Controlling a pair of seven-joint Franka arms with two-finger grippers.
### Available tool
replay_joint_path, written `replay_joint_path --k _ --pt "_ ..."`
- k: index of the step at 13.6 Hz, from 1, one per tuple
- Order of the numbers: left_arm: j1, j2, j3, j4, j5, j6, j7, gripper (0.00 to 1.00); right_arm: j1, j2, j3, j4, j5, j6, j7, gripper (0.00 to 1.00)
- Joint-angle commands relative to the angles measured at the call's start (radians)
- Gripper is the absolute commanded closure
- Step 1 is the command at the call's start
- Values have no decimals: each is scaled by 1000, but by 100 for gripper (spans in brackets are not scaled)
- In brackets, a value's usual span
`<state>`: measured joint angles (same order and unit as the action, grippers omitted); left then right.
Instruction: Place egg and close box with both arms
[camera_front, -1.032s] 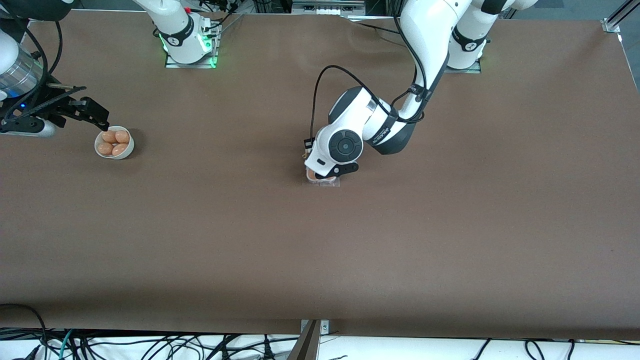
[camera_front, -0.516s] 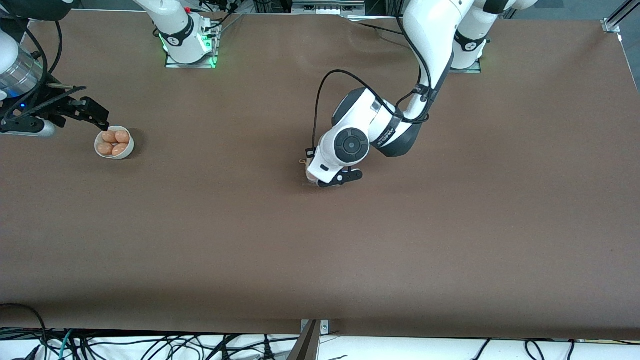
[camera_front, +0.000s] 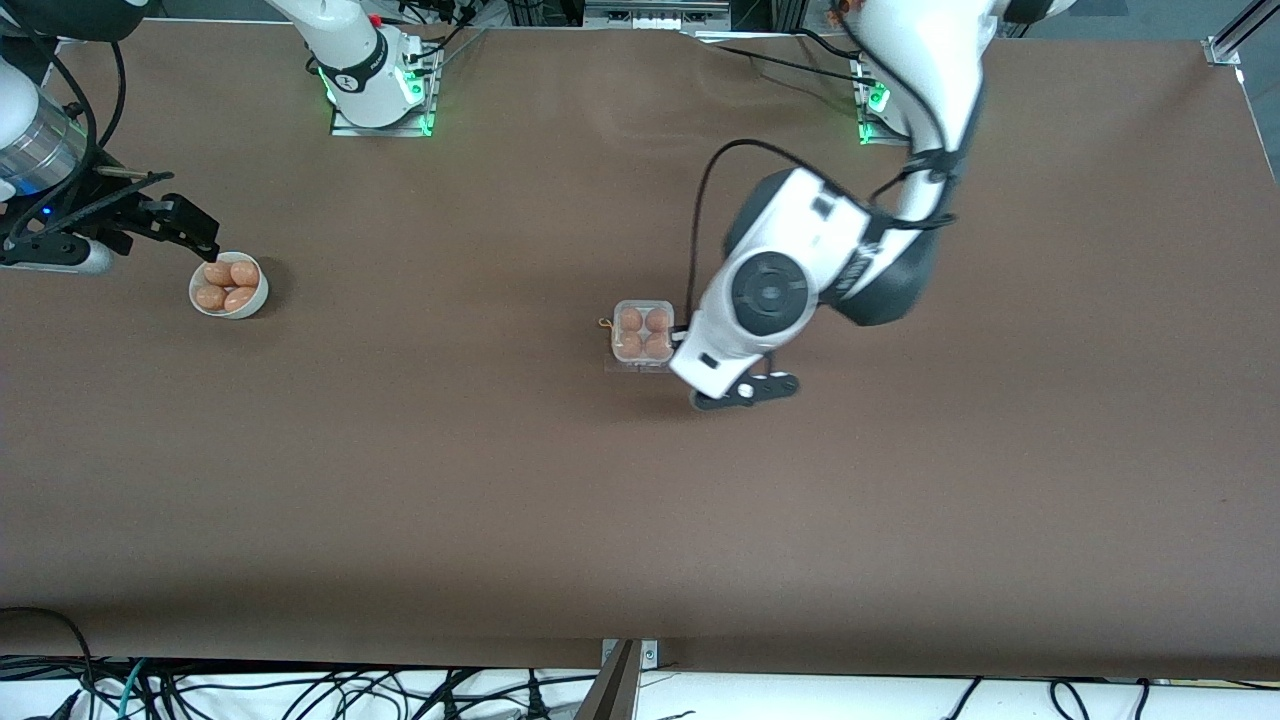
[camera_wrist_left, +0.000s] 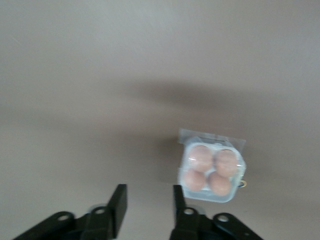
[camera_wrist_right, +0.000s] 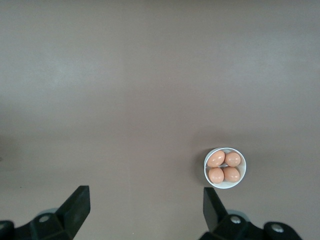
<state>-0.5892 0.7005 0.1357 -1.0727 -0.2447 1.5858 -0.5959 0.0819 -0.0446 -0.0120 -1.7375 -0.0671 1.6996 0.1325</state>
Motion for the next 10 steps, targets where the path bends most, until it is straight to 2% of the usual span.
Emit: replay_joint_path --k 1,5,10 --pt "104 -96 -10 11 79 -49 152 24 2 -1 0 13 15 -5 -10 0" --pt "160 -161 -8 10 267 -50 226 0 2 -1 0 13 15 -5 -8 0" --pt "284 -199 -13 10 277 -76 249 0 2 -1 0 13 15 -5 -7 0"
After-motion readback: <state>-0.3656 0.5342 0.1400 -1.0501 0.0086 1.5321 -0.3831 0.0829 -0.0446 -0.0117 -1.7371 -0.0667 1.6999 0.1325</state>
